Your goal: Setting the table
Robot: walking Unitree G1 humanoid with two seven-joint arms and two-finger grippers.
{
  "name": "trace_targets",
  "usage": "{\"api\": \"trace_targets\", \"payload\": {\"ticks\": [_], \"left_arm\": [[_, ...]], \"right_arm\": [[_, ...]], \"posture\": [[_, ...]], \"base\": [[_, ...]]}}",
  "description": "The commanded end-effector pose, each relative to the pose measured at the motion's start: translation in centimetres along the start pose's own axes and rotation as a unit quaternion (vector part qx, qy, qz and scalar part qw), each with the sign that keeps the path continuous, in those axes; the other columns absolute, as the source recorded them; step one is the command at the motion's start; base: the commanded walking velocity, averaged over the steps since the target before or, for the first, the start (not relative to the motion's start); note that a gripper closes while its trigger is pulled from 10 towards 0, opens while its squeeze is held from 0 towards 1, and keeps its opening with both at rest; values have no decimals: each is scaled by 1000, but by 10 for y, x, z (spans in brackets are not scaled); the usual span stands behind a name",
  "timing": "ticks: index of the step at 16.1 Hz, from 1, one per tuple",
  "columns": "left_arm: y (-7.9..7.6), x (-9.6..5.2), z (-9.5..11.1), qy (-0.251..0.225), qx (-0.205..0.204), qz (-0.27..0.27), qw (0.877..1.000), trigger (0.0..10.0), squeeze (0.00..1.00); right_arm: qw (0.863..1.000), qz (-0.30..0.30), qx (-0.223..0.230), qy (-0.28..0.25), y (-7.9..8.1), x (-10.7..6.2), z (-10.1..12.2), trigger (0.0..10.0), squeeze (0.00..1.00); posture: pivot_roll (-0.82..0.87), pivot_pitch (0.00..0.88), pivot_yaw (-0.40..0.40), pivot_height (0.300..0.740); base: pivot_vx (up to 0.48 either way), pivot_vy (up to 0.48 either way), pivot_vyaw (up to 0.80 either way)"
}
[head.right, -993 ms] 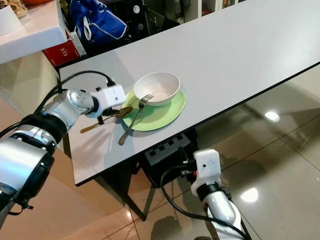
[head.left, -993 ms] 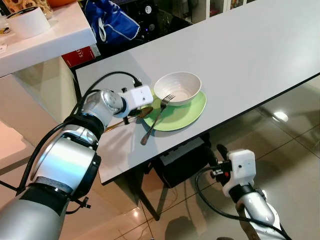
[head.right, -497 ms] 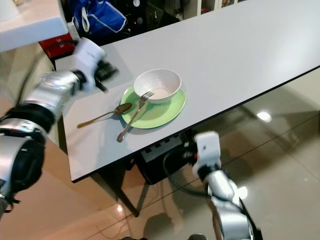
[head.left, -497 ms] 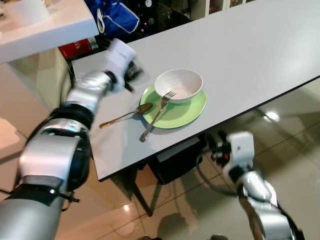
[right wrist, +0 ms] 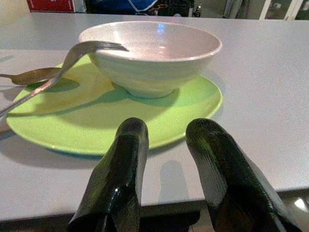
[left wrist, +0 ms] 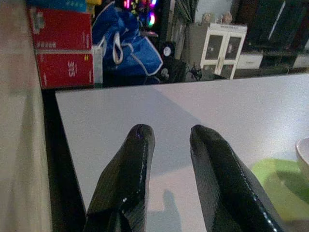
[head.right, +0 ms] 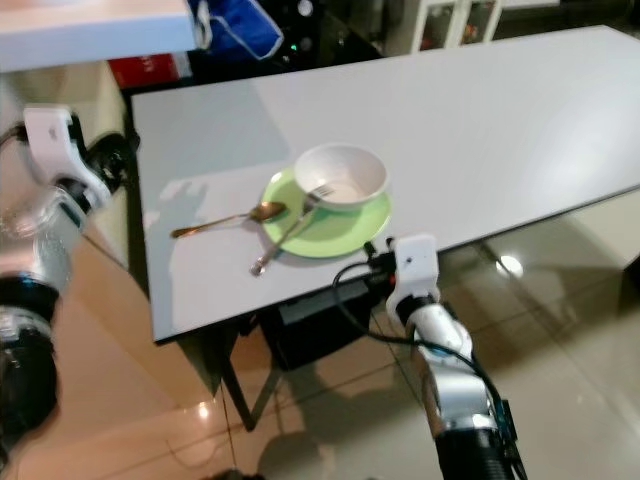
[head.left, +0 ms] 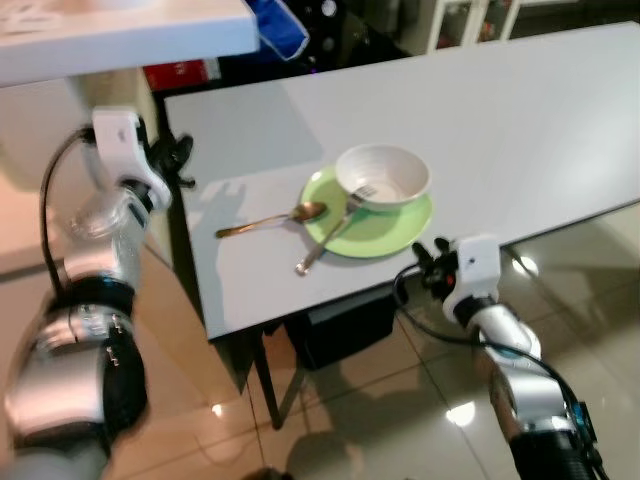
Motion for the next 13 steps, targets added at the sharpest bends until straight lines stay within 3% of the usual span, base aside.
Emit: {"api": "trace_targets", "payload": {"ticks": [1, 3, 6, 10, 13], "left_arm": [[1, -5, 4, -11, -8, 11, 1000, 10000, 0], [-25, -18, -17, 9, -34, 7, 999, 10000, 0], [-79, -41, -32, 18, -74, 4, 997, 10000, 0], [-109, -58, -30, 24, -91, -10, 995, 10000, 0], [-125, -62, -22, 22, -59, -29, 998, 10000, 0]], "right_arm": [[1000, -8, 4, -2, -7, 3, 1, 10000, 0], [1000, -6, 5, -8, -8, 10, 4, 10000, 0], [1000, 4, 10, -13, 1, 18, 5, 10000, 0], [1000, 9, 7, -17, 2, 18, 4, 10000, 0], [1000, 5, 7, -22, 2, 17, 3, 10000, 0]], "posture": [[34, 0, -8, 740], [53, 0, -14, 740], [64, 0, -16, 740], [53, 0, -15, 740], [35, 0, -1, 740]], "base": [[0, 0, 0], [0, 0, 0], [0, 0, 0], [0, 0, 0], [0, 0, 0]]}}
Point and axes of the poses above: a point about 5 cm out from each wrist's last joint towards the gripper, its own x axis pointing out of the wrist towards the gripper, its own z axis along the axis of the wrist's last joint, y = z × x, the point moved 5 cm from there along x, pointing out of the wrist towards the gripper, and after that the axes turned 9 degrees about x, right-handed, at the moved point
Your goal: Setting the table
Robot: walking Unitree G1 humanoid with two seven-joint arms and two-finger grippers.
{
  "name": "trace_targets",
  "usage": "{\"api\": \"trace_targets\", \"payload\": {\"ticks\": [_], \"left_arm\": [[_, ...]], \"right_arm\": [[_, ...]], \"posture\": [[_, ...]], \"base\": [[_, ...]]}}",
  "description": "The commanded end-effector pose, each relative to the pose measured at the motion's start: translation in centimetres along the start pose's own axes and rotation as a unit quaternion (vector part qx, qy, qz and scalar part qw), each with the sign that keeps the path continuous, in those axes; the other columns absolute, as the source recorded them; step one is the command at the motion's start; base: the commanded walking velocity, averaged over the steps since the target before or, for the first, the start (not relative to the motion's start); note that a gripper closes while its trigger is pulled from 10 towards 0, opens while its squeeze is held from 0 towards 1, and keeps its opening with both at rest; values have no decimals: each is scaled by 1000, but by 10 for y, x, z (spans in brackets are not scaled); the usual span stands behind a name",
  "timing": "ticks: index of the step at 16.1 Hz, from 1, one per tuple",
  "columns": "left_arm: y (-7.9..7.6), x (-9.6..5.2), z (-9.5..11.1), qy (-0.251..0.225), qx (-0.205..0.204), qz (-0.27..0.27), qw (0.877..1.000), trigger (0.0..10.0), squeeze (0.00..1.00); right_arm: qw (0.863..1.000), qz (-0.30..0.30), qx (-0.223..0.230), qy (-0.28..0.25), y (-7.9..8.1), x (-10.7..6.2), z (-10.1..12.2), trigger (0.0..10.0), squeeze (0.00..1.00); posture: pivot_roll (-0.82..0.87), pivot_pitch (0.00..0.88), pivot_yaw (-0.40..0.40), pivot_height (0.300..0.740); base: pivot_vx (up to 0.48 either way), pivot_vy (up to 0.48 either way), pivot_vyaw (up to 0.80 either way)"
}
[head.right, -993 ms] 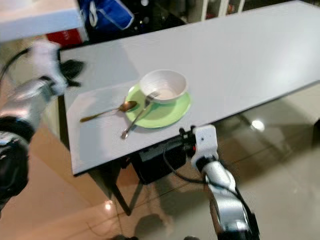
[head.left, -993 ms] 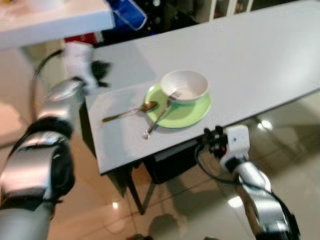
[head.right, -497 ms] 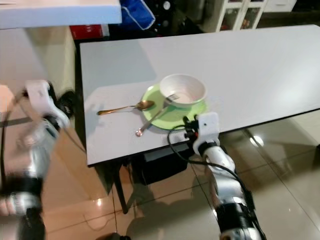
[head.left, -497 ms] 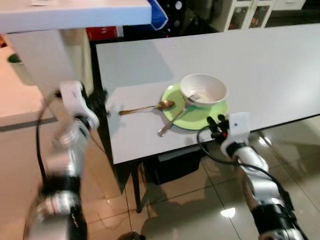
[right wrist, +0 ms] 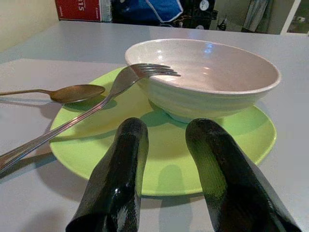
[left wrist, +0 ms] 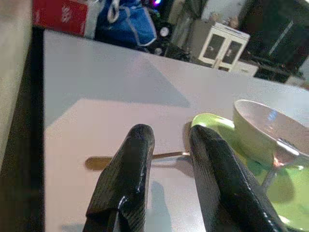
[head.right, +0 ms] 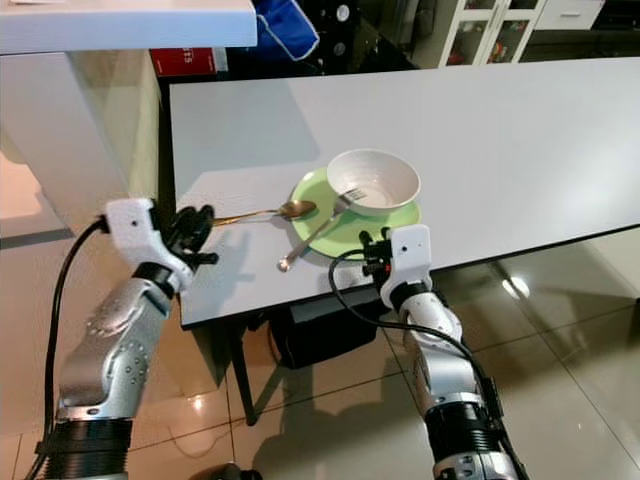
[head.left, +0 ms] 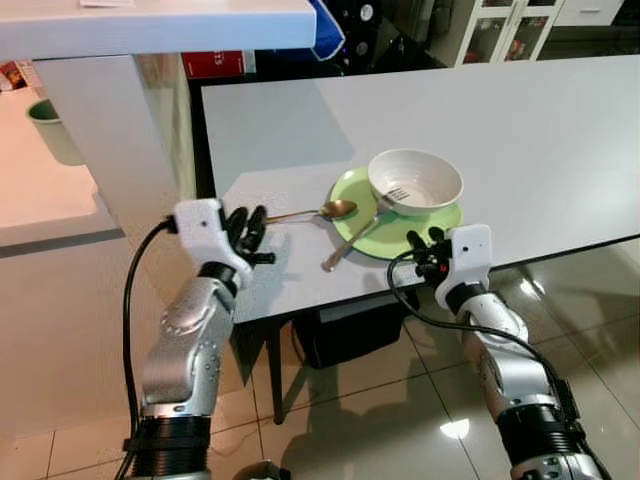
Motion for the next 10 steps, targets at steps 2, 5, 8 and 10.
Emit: {"api": "trace_targets", "payload": {"ticks": [2, 5, 8, 10], "left_arm": [[-2, 1, -1, 13, 7, -2, 1000, 10000, 0], [-4, 3, 0, 20, 10, -9, 1000, 10000, 0], [-4, 4, -10, 33, 23, -18, 999, 10000, 0], [-2, 3, -27, 52, 34, -20, 998, 10000, 0]], "right_arm": [[1000, -6, 0, -2, -1, -1, -2, 10000, 0], [1000, -5, -3, -2, 1, -2, -3, 10000, 0], [1000, -12, 4, -12, 3, -1, -1, 10000, 0], [1000, -14, 3, -13, 3, -2, 0, 10000, 0]], "posture": [[26, 0, 6, 740], [15, 0, 19, 740], [1, 0, 33, 740], [-2, 0, 37, 740]], "base": [[0, 0, 0], [0, 0, 0], [0, 0, 0], [0, 0, 0]]}}
Point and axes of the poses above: a point about 5 cm out from each wrist's last joint towards the gripper, its own x axis pointing out of the wrist towards the gripper, its own z axis along the axis of the wrist's last joint, y = z × x, the point moved 5 cm from there along x, pointing out of the wrist towards the gripper, and after that the axes turned 9 degrees about x, right-handed, at the moved point
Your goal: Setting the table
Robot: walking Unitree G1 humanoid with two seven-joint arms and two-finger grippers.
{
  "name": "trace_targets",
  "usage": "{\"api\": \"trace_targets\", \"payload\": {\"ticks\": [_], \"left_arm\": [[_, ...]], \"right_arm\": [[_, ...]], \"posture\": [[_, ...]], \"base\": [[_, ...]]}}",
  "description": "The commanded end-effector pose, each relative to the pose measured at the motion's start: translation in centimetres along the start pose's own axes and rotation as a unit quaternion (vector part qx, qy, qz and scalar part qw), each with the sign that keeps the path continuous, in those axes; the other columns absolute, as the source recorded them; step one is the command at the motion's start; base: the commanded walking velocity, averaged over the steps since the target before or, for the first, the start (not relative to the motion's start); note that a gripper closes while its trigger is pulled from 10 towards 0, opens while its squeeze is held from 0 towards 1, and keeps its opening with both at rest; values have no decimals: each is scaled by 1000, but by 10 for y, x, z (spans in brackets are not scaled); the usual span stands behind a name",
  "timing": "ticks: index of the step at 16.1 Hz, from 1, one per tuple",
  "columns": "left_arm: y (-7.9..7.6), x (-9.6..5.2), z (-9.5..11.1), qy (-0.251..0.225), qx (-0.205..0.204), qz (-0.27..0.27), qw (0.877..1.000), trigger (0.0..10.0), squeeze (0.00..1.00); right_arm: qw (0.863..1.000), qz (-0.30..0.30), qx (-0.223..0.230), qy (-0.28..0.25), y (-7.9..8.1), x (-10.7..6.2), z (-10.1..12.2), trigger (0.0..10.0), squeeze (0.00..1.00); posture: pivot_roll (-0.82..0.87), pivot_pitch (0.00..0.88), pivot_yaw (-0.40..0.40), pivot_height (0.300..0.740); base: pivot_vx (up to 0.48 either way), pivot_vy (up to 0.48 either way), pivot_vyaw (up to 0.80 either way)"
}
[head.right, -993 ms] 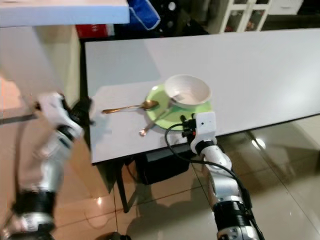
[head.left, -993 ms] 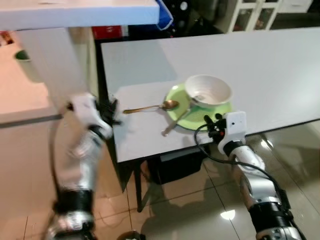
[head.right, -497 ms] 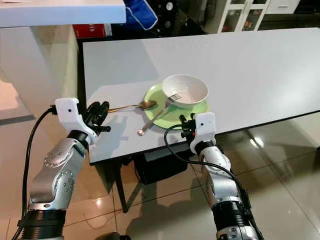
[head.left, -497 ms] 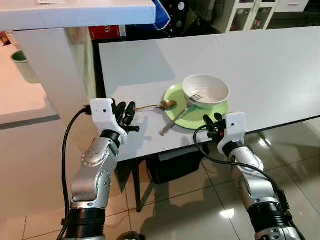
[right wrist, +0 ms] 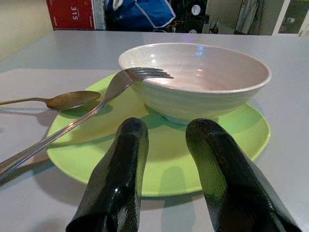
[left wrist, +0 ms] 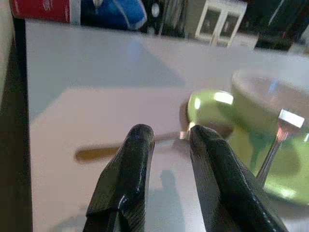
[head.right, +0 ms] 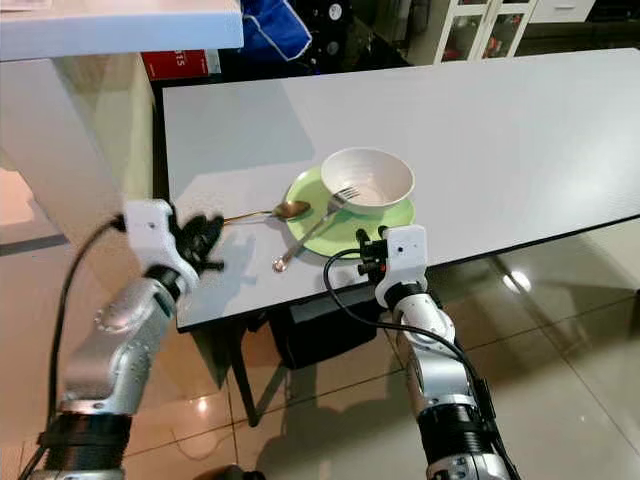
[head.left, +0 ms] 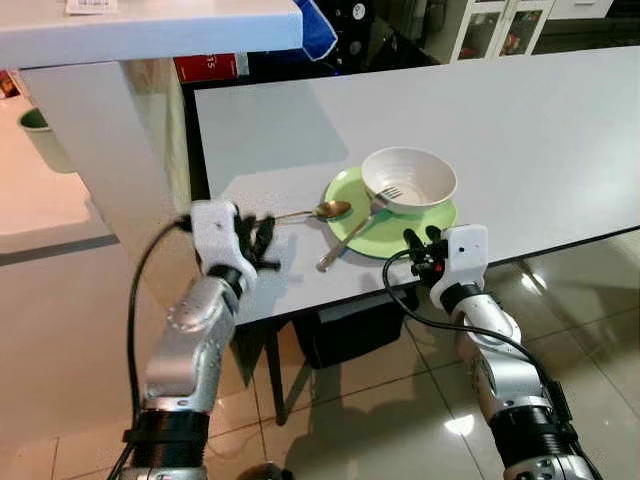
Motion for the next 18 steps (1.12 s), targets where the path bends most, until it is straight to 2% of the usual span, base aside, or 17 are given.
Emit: {"api": "trace_targets", "payload": {"ticks": [1, 2, 4, 7, 9, 11, 17, 18], "left_arm": [[4, 0, -18, 27, -1, 11, 1000, 10000, 0], [11, 1, -31, 52, -29, 31, 998, 10000, 0], [7, 6, -21, 30, -1, 22, 999, 10000, 0], [6, 8, -18, 23, 3, 22, 999, 10000, 0], [12, 6, -20, 23, -2, 40, 999, 10000, 0], [9, 5, -18, 13, 14, 39, 999, 10000, 0], [9, 5, -16, 10, 17, 42, 999, 10000, 0], [9, 6, -17, 13, 10, 41, 999, 10000, 0]], "right_arm": [[1000, -7, -4, -3, -3, -2, 0, 10000, 0], [1000, -10, -3, -5, -3, -1, 1, 10000, 0], [1000, -10, -2, -3, -2, -1, 0, 10000, 0], [1000, -8, -4, 4, -2, 0, -2, 10000, 0], [1000, -13, -1, 6, -3, 2, -3, 10000, 0], [1000, -9, -2, 11, -1, 1, -6, 10000, 0], [1000, -4, -1, 19, -1, 1, -10, 10000, 0], [1000, -3, -2, 20, -1, 0, -10, 10000, 0]], "posture": [[-13, 0, 40, 740], [-19, 0, 38, 740], [-7, 0, 29, 740], [-3, 0, 27, 740], [5, 0, 23, 740], [9, 0, 19, 740], [15, 0, 7, 740], [12, 0, 7, 740]], "base": [[0, 0, 0], [0, 0, 0], [0, 0, 0], [0, 0, 0], [0, 0, 0], [0, 0, 0], [0, 0, 0], [0, 480, 0]]}}
Point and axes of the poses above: a point about 5 cm out from each wrist's last joint towards the gripper, its own x axis pointing out of the wrist towards the gripper, its own z axis along the axis of the wrist's last joint, y = z × x, the point moved 5 cm from there along x, pointing out of the wrist towards the gripper, and after that the axes turned 9 degrees about x, right-handed, at the moved point
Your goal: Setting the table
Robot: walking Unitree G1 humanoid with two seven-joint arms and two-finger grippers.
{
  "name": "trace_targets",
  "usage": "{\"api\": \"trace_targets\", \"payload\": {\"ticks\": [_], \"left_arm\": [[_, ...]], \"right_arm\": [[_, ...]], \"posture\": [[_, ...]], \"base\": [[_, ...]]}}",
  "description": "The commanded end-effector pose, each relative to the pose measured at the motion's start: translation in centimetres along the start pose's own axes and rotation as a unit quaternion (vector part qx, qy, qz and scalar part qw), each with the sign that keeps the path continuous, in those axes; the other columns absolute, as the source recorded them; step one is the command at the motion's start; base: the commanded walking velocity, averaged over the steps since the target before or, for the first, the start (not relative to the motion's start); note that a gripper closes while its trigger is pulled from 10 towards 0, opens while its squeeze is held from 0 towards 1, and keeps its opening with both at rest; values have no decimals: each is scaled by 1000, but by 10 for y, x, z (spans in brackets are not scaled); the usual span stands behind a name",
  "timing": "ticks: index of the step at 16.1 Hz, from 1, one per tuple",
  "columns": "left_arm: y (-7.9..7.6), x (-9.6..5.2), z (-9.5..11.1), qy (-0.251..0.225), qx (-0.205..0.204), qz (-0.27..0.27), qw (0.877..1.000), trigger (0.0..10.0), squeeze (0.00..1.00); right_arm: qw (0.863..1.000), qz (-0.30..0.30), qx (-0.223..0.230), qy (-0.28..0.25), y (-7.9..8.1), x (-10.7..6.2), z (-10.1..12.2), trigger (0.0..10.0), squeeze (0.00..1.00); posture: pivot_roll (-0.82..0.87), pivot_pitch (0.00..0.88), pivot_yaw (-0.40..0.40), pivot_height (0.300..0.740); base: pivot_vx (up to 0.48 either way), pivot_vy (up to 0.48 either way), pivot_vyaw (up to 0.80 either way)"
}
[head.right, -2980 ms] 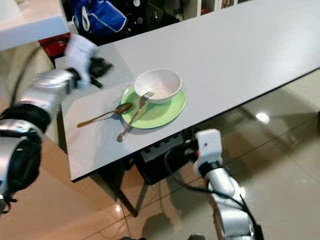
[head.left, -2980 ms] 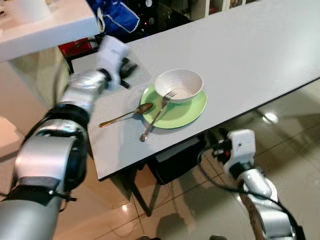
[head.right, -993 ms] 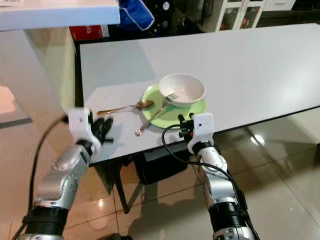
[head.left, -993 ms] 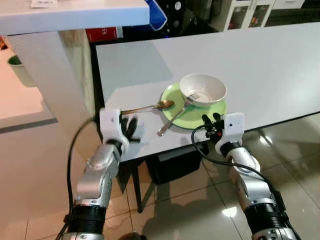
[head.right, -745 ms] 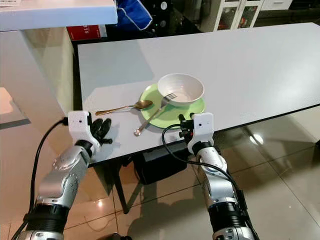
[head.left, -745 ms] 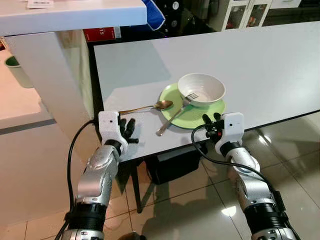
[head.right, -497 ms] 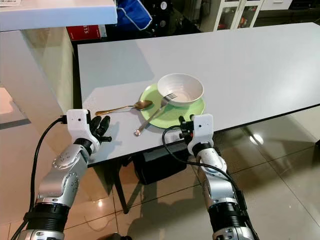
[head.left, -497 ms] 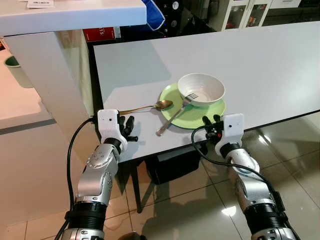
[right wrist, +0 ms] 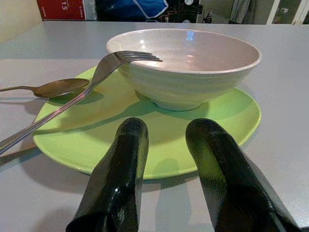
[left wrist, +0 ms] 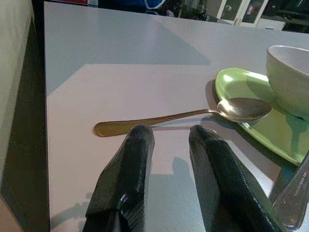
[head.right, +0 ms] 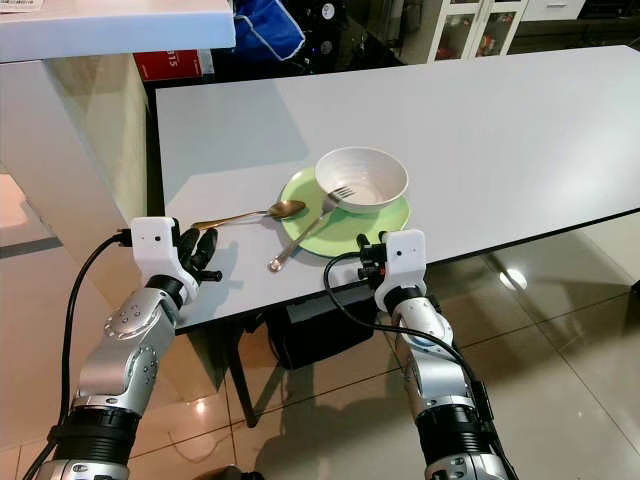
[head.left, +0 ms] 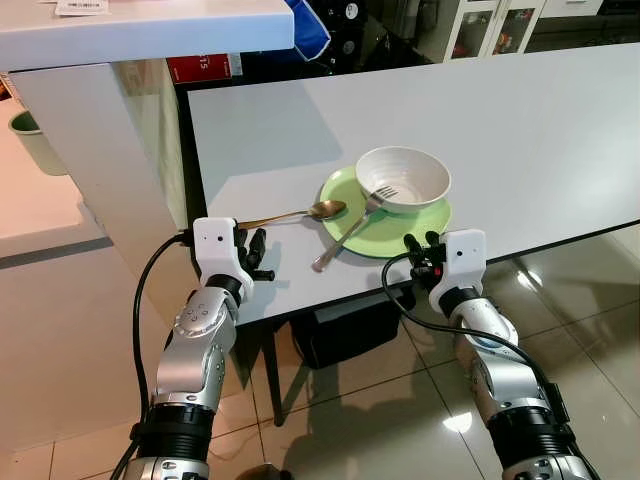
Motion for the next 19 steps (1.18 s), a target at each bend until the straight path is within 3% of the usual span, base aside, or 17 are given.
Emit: {"api": "trace_targets", "payload": {"ticks": [1, 7, 12, 19], "left_arm": [[-2, 1, 0, 3, 1, -2, 1000, 10000, 0], [-7, 4, -2, 15, 0, -14, 1000, 10000, 0], [-9, 5, 7, -6, 7, -16, 1000, 10000, 0], [-6, 6, 17, -26, 40, -8, 999, 10000, 0]], "right_arm": [[1000, 2, -4, 5, 0, 1, -1, 10000, 0], [1000, 8, -2, 9, 2, -3, -5, 10000, 0], [1000, 6, -1, 13, 0, -4, -7, 10000, 0], [1000, 7, 4, 17, 2, -7, -10, 10000, 0]], "posture": [[11, 0, 7, 740], [-6, 0, 19, 740], [-9, 0, 22, 740], [-11, 0, 26, 740]], "base": [[0, 480, 0], [0, 480, 0], [0, 480, 0], [0, 0, 0]]}}
Point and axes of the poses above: a point about 5 cm out from each wrist's last joint towards the gripper, its own x axis pointing out of the wrist towards the gripper, its own z axis along the axis of the wrist's last joint, y = z × x, the point moved 5 cm from there along x, pointing out of the wrist towards the gripper, and after that the axes turned 9 degrees about x, right-handed, at the moved point
